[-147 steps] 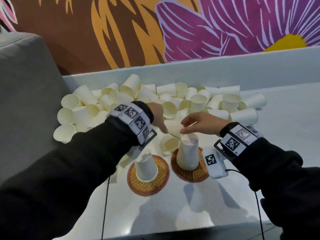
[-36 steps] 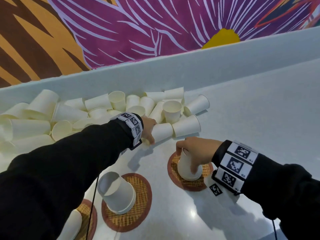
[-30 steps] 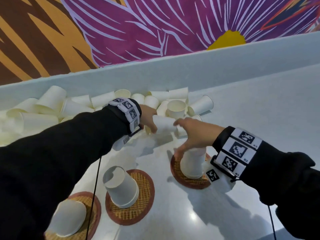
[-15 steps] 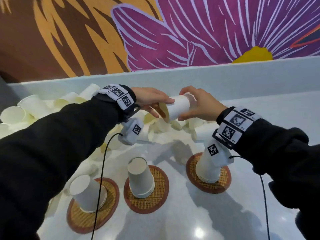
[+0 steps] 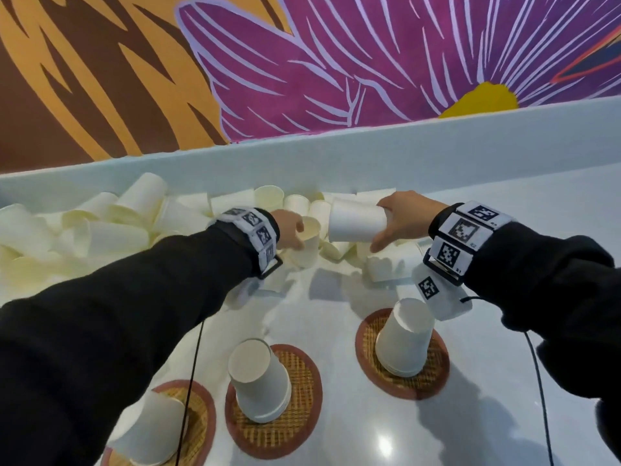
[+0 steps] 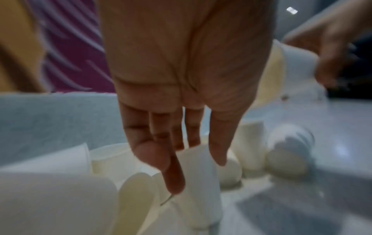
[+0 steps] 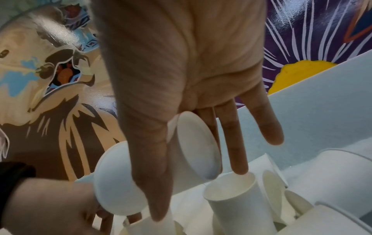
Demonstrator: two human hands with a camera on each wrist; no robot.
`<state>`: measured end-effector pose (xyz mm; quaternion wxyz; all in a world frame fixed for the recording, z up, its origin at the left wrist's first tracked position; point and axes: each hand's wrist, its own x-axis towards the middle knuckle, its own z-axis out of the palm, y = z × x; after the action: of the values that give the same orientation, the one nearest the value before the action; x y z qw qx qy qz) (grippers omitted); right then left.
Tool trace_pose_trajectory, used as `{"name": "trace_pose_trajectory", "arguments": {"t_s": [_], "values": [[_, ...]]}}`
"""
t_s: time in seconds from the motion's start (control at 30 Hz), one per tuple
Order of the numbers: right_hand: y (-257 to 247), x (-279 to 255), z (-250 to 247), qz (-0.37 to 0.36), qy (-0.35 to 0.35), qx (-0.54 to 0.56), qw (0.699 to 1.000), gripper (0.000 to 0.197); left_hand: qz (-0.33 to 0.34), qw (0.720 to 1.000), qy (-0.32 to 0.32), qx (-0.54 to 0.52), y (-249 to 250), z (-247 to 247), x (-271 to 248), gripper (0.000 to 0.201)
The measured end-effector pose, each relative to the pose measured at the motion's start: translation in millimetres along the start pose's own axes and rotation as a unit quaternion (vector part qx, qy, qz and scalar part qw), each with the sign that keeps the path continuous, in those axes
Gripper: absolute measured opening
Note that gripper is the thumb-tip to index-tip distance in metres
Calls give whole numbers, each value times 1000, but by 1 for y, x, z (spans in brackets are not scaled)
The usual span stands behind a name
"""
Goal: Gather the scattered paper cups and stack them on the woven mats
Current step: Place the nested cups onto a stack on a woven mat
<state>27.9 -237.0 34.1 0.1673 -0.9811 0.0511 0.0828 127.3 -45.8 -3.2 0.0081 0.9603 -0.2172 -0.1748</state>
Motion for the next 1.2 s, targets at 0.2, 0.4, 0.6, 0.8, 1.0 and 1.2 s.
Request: {"name": "trace_pose_trajectory", "arguments": {"t_s": [0.2, 0.4, 0.6, 0.8, 1.0, 1.2], "values": [[12, 7, 3, 12, -17, -13, 1000, 51, 49, 993, -18, 105, 0, 13, 13, 29], [8, 7, -1, 7, -8, -8, 1000, 51, 19, 967, 123, -222, -4, -38, -2, 26], [-35, -11, -7, -68, 88, 100, 989, 52, 4, 903, 125, -411, 9, -46, -42, 32], [-81, -48, -1, -153, 138, 185, 961, 62, -43, 906, 87, -411, -12, -54, -96, 39], [-127, -89, 18, -262, 105, 174, 943, 59, -81, 961, -109, -241, -40, -31, -131, 29], [-148, -106, 51, -274, 22, 123, 954, 55, -86, 971, -117, -191, -50, -5, -158, 16]]}}
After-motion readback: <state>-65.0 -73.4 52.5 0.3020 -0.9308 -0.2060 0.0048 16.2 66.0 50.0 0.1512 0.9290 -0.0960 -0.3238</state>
